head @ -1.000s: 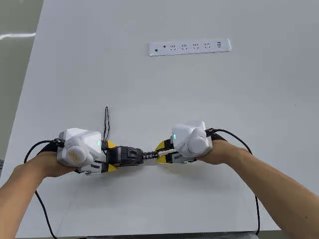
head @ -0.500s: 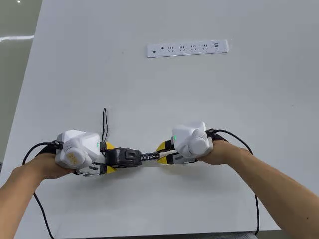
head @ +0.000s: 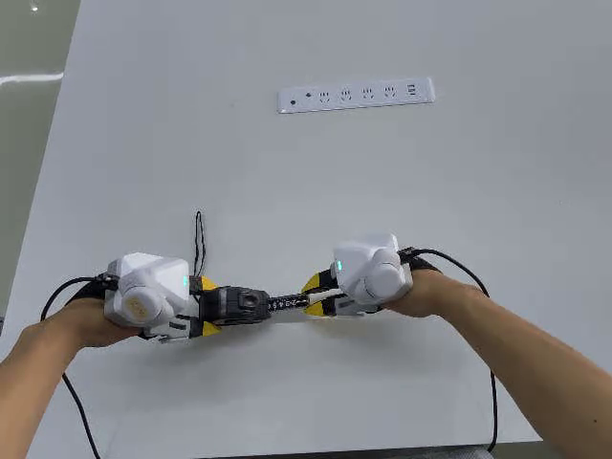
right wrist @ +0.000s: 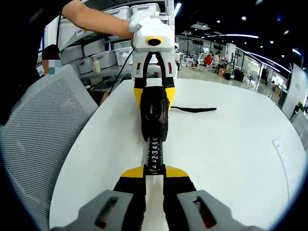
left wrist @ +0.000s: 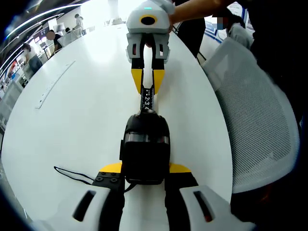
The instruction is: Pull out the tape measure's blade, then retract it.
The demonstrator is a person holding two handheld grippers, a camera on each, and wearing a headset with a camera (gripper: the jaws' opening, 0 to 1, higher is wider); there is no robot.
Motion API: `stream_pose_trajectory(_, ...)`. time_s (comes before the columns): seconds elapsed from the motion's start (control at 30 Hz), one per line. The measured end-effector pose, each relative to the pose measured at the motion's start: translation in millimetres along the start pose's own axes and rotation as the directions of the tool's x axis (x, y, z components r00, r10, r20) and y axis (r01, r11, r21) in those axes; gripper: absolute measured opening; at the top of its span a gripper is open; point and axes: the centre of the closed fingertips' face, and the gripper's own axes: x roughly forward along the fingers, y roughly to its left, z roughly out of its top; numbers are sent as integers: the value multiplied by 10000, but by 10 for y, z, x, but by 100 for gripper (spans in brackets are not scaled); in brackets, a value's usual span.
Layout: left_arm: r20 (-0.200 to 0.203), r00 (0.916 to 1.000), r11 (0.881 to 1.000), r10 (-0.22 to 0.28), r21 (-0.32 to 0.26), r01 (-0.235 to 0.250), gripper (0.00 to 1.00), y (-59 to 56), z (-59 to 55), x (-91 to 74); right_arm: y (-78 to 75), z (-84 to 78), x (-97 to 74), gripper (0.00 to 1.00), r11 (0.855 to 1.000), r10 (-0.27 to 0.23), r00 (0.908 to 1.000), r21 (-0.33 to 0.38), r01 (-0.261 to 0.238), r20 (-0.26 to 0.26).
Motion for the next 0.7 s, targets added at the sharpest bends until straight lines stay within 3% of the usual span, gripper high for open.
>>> stream_pose_trajectory(0.7,-73,10000,10000,-5,8,5,28,-15,-7,-6,21,-30,-75,10,9999,27,10000,126,-28,76)
